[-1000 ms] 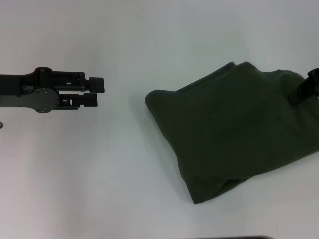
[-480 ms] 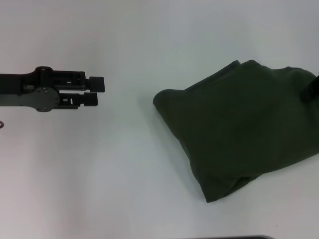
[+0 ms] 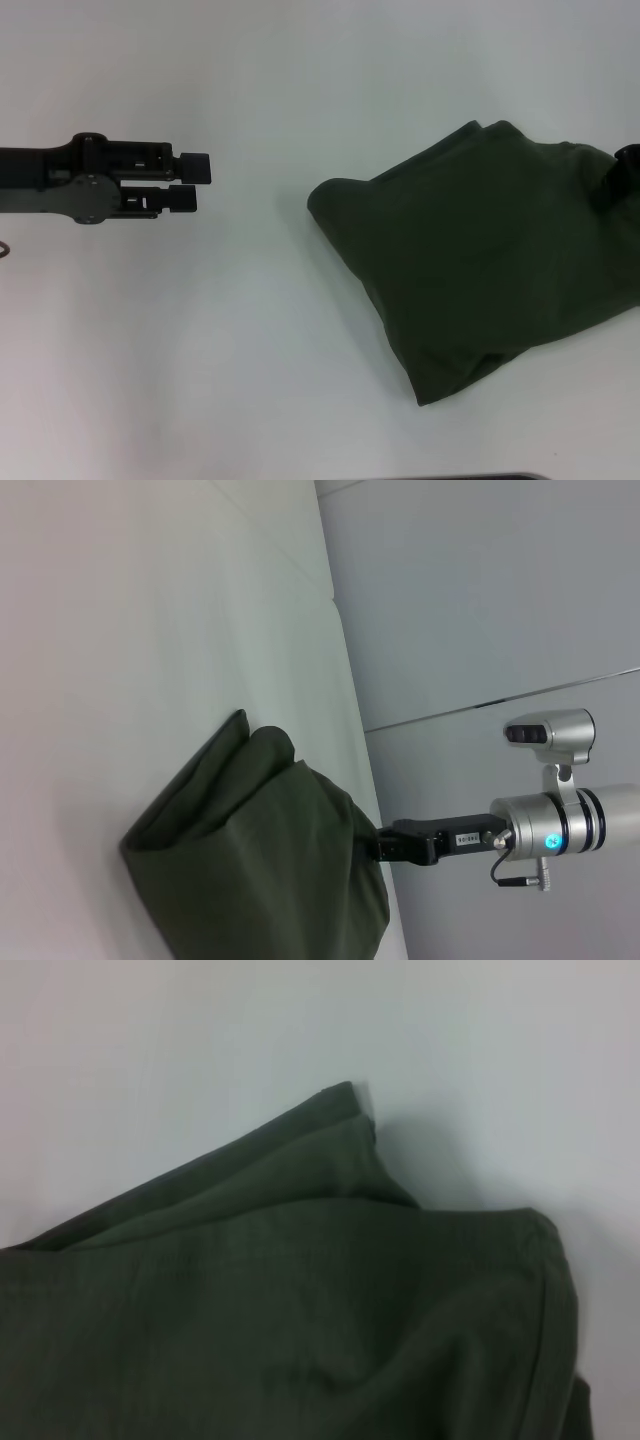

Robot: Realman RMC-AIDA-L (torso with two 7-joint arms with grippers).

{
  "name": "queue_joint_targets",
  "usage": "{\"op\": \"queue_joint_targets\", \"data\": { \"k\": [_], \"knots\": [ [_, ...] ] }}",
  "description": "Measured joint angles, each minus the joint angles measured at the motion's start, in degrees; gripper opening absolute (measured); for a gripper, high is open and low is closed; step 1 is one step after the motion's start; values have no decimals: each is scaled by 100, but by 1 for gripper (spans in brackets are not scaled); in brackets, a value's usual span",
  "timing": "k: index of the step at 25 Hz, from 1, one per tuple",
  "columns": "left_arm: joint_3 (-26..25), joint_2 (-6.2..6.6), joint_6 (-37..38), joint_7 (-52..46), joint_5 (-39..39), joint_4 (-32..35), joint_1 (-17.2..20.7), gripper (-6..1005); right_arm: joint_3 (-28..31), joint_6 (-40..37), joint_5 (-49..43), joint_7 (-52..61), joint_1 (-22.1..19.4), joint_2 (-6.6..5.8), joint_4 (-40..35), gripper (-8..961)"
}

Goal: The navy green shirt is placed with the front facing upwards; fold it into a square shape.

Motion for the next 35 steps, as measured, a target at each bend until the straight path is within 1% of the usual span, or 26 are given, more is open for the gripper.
{"op": "queue_joint_targets", "data": {
  "k": [7, 16, 22, 27, 29, 31, 33, 35],
  "knots": [
    [14, -2, 0, -1, 0, 0, 4, 634, -28, 89, -13, 98, 25, 11, 2, 61],
    [21, -2, 4, 11, 0, 0, -26, 634, -28, 12, -111, 299, 93, 17, -67, 65],
    [-4, -2, 5, 29, 0, -1, -13, 634, 2, -72, -117, 464, 121, -13, -483, 72],
    [-2, -2, 15, 40, 0, -1, -2, 633, 7, -235, -117, 549, 140, -2, -850, 301],
    [45, -16, 28, 63, 0, -1, 2, 630, 20, -278, -83, 575, 124, 0, -1020, 336],
    [183, -86, 36, 104, 2, -17, 6, 627, 31, -362, 91, 535, 100, 1, -1121, 353],
    [397, -195, -15, 100, 48, -70, 5, 623, 25, -441, 325, 456, 89, 7, -1151, 353],
    [603, -371, -151, 38, 210, -158, -17, 620, 2, -478, 456, 413, 89, 26, -1156, 353]
  ]
}}
